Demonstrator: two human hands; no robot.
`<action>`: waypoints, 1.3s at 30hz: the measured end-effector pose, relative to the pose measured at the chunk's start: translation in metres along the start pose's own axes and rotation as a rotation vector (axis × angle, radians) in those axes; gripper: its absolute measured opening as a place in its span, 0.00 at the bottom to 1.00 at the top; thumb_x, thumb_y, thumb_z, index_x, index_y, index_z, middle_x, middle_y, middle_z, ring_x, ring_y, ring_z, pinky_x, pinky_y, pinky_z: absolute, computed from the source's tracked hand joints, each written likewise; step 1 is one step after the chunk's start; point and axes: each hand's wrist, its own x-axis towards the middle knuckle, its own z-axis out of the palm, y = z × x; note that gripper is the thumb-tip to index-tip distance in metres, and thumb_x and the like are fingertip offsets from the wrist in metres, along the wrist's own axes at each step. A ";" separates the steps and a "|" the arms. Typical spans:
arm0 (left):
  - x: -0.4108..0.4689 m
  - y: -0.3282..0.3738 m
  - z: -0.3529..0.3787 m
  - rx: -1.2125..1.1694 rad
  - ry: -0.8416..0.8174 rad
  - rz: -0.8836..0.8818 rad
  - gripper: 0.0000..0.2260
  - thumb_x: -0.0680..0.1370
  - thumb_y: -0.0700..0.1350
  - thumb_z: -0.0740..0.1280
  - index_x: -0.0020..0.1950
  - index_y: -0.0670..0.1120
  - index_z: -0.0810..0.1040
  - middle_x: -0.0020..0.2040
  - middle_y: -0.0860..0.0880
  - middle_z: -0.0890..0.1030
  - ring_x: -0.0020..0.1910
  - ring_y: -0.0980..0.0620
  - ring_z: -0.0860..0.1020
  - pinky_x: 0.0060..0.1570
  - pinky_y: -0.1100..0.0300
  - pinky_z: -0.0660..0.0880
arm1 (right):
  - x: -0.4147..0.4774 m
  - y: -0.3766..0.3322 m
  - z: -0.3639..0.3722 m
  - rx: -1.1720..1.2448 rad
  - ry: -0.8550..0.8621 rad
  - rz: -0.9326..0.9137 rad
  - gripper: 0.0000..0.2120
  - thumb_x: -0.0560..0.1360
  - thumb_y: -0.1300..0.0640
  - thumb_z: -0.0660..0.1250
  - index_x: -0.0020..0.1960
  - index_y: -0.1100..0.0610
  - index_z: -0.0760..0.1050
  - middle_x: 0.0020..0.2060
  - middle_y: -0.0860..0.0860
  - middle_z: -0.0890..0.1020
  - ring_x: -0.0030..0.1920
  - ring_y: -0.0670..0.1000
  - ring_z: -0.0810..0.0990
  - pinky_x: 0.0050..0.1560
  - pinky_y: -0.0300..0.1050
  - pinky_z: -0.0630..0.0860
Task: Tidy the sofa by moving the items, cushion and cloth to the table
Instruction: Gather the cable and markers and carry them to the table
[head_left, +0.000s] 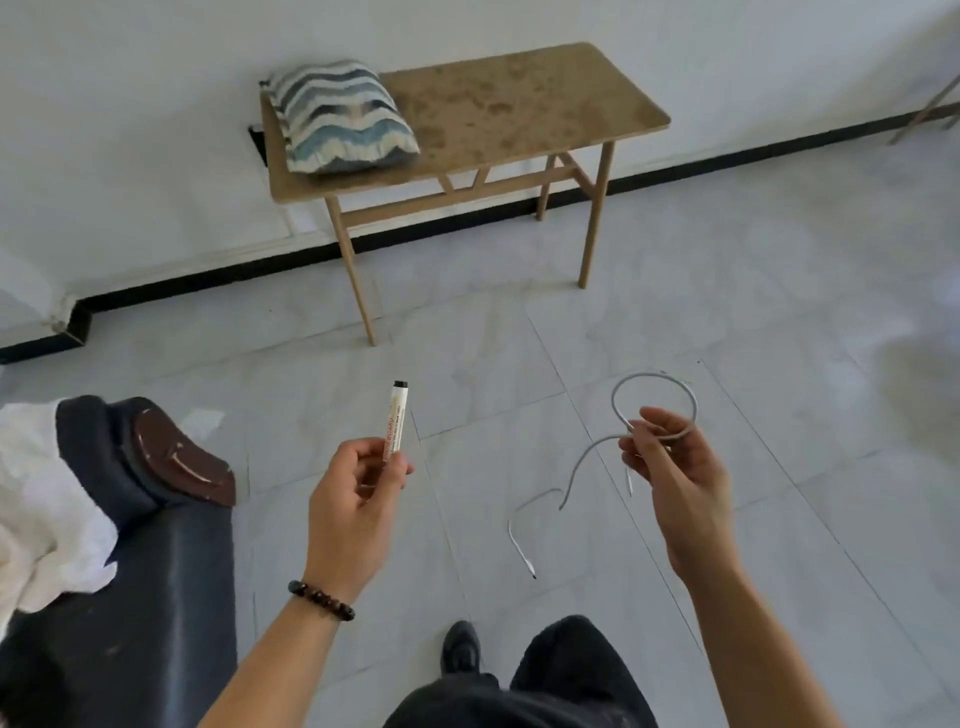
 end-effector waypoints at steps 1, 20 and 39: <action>0.023 0.009 0.013 0.000 -0.019 0.009 0.02 0.79 0.47 0.67 0.50 0.52 0.76 0.43 0.54 0.85 0.42 0.50 0.82 0.40 0.50 0.78 | 0.018 -0.003 0.001 0.023 0.008 -0.002 0.06 0.80 0.61 0.68 0.56 0.55 0.80 0.46 0.54 0.84 0.47 0.50 0.84 0.54 0.43 0.80; 0.446 0.193 0.290 0.017 0.029 0.158 0.06 0.76 0.53 0.69 0.50 0.54 0.76 0.44 0.54 0.85 0.42 0.54 0.82 0.38 0.55 0.79 | 0.544 -0.142 0.072 0.235 -0.052 0.021 0.24 0.72 0.36 0.63 0.51 0.55 0.83 0.45 0.54 0.85 0.49 0.56 0.84 0.51 0.47 0.80; 0.914 0.290 0.450 -0.115 0.034 0.139 0.03 0.78 0.53 0.67 0.50 0.56 0.78 0.35 0.53 0.80 0.27 0.57 0.74 0.25 0.64 0.72 | 0.987 -0.318 0.241 0.250 -0.006 -0.290 0.06 0.82 0.59 0.63 0.55 0.57 0.78 0.45 0.52 0.83 0.45 0.52 0.81 0.59 0.50 0.77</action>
